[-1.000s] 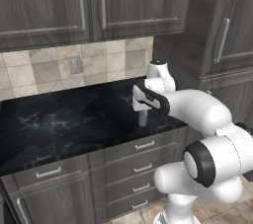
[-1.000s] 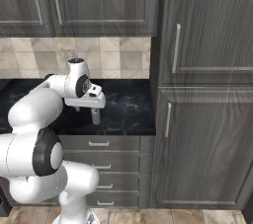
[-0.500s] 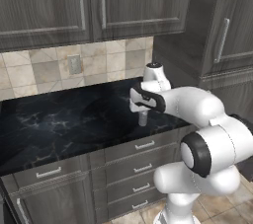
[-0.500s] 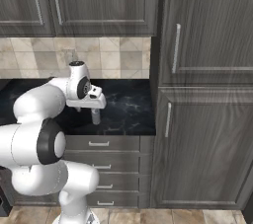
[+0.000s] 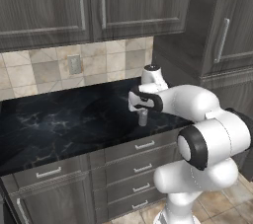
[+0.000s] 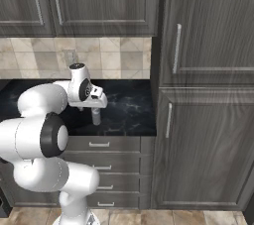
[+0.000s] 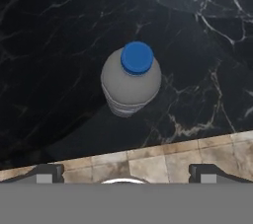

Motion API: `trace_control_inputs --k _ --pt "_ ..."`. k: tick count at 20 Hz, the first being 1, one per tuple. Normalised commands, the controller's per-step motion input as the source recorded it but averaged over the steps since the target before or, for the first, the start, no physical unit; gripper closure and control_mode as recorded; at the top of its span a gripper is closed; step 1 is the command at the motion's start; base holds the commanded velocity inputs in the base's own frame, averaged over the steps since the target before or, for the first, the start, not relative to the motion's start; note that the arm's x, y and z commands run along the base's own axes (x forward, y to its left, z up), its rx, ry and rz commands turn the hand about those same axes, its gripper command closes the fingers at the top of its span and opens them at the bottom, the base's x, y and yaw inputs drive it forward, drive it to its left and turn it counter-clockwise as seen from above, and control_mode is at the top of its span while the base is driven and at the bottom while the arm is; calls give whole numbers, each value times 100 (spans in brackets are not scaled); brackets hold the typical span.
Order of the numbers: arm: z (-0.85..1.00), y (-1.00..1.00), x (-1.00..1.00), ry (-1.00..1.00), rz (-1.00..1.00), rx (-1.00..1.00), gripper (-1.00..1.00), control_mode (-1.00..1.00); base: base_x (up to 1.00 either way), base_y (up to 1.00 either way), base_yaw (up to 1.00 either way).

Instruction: Move the drinks to the dining counter.

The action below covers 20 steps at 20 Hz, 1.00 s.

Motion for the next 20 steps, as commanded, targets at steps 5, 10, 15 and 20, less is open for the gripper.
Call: trace_control_inputs --k 5,10,15,20 --pt "-2 0 2 -10 0 0 -100 -100 0 0 0" --pt "-1 0 0 -6 0 0 -100 -100 0 0 0" --pt "-2 0 1 -9 0 0 -100 -100 0 0 0" --pt "-4 0 0 -13 0 0 -100 -100 0 0 0"
